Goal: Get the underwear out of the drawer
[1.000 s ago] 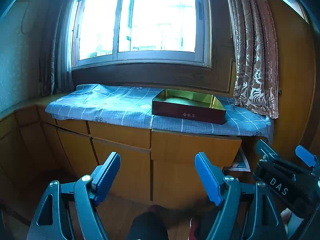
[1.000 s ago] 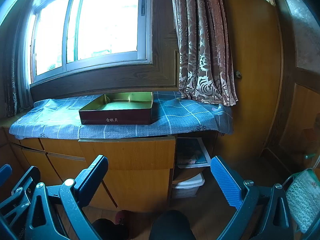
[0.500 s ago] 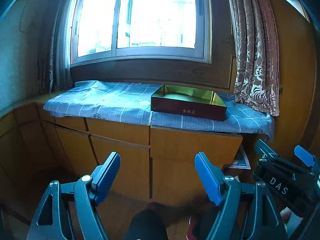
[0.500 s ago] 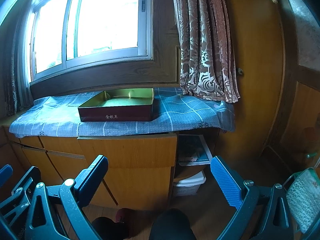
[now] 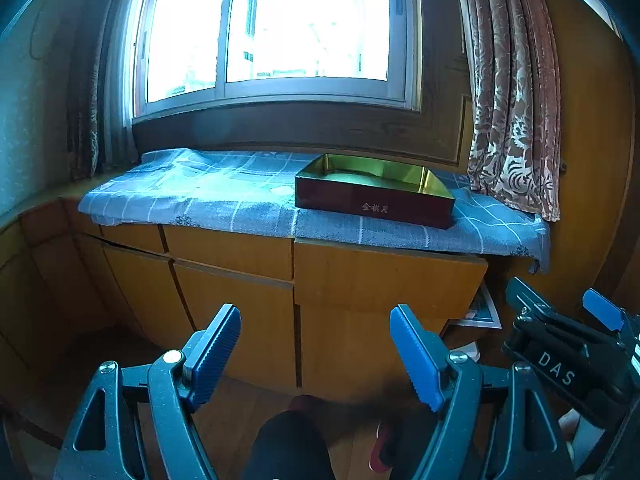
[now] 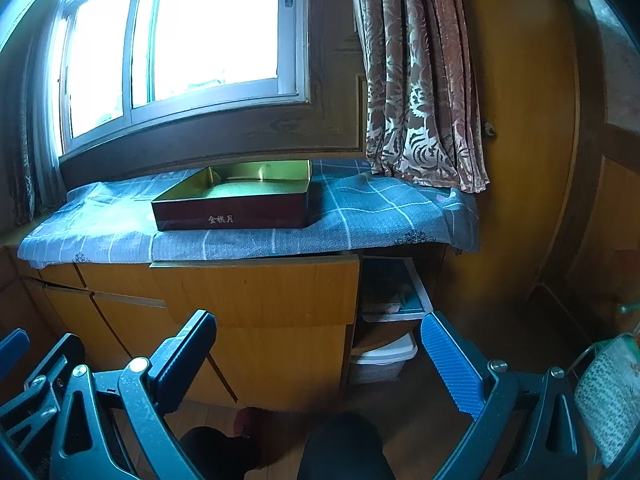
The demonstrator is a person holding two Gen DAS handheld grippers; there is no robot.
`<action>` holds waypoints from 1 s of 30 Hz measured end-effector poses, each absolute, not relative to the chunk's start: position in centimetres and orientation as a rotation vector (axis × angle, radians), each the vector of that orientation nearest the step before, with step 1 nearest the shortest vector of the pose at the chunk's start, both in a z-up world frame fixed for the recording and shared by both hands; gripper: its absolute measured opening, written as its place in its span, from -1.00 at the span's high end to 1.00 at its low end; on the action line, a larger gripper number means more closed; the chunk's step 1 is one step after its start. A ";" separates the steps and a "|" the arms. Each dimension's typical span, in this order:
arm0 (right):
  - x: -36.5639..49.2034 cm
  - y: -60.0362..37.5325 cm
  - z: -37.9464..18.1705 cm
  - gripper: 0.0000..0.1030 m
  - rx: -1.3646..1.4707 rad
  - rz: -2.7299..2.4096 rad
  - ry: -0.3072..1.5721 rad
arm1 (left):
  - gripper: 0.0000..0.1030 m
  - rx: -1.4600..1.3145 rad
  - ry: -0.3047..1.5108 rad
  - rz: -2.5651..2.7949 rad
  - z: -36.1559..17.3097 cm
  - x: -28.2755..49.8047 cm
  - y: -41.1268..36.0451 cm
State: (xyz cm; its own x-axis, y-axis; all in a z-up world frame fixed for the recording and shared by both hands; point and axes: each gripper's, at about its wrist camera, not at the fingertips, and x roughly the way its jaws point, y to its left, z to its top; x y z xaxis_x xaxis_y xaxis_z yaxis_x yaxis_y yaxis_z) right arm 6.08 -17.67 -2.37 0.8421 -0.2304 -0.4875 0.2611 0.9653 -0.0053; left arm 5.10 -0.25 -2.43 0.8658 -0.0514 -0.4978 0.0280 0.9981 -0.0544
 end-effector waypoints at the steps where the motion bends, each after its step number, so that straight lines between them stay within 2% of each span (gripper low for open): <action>1: 6.3 -17.9 -2.5 -1.00 0.065 -0.257 0.511 | -0.53 -0.049 0.526 -0.052 -2.5 5.3 -0.2; 5: 7.5 -19.1 -3.2 -1.00 0.061 -0.148 0.533 | -0.64 -0.089 0.582 -0.166 -3.1 6.6 0.1; 8: 9.0 -20.7 -4.0 -1.00 0.095 0.104 0.580 | -0.64 -0.132 0.637 -0.258 -3.7 8.0 0.5; 16: 15.5 -23.1 -6.4 -1.00 -0.066 0.590 0.855 | -0.64 0.041 0.727 -0.481 -5.9 12.9 -1.6; 30: 28.5 -21.9 -6.8 -1.00 -0.402 0.745 1.060 | -0.73 0.245 0.753 -0.743 -5.7 23.3 -3.0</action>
State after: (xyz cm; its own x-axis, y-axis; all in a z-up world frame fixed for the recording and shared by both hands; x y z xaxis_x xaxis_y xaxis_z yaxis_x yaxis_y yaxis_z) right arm 28.51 -21.92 -6.84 0.2822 0.3540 -0.8916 -0.7188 0.6936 0.0478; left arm 23.32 -3.01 -5.65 0.4931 -0.5220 -0.6959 0.6892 0.7226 -0.0537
